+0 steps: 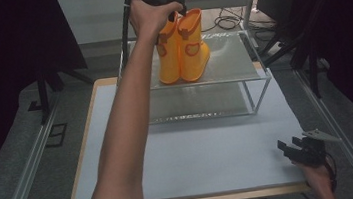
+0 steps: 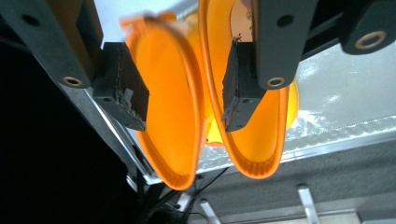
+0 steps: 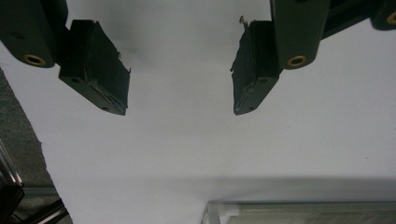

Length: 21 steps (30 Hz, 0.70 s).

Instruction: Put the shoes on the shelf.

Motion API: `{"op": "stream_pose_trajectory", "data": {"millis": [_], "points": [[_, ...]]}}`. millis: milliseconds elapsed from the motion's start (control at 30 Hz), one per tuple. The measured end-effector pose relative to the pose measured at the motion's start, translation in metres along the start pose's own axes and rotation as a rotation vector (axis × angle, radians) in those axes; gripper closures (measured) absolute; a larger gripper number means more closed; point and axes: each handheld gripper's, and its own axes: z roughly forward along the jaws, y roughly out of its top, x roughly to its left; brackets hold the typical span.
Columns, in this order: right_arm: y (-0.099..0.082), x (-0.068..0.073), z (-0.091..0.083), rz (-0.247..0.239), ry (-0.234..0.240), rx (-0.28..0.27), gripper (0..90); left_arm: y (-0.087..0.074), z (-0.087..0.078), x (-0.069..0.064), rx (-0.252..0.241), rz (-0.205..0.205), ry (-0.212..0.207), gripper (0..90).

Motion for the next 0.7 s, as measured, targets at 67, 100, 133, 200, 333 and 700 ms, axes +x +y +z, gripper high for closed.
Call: {"op": "stream_pose_trajectory", "data": {"millis": [67,100,133,200,333,700], "points": [[0.000,-0.001,-0.001,0.007,-0.002,-0.001,36.3,-0.006,-0.009,0.001,-0.007,0.025,-0.028,53.1],[0.000,-0.001,-0.001,0.007,-0.003,-0.003,36.4,-0.008,-0.013,0.001,-0.004,0.038,-0.037,54.2],[0.001,-0.002,-0.002,0.008,-0.004,-0.006,36.4,-0.011,-0.016,0.001,0.000,0.053,-0.046,54.7],[0.001,-0.002,-0.003,0.014,-0.007,-0.009,36.4,-0.017,-0.023,0.003,0.000,0.068,-0.069,58.2],[0.001,-0.004,-0.005,0.021,-0.012,-0.011,36.4,-0.026,-0.034,0.007,0.016,0.098,-0.121,68.0],[0.001,-0.002,-0.003,0.007,-0.011,-0.007,36.3,-0.063,-0.054,0.020,0.033,0.167,-0.179,84.3]]}}
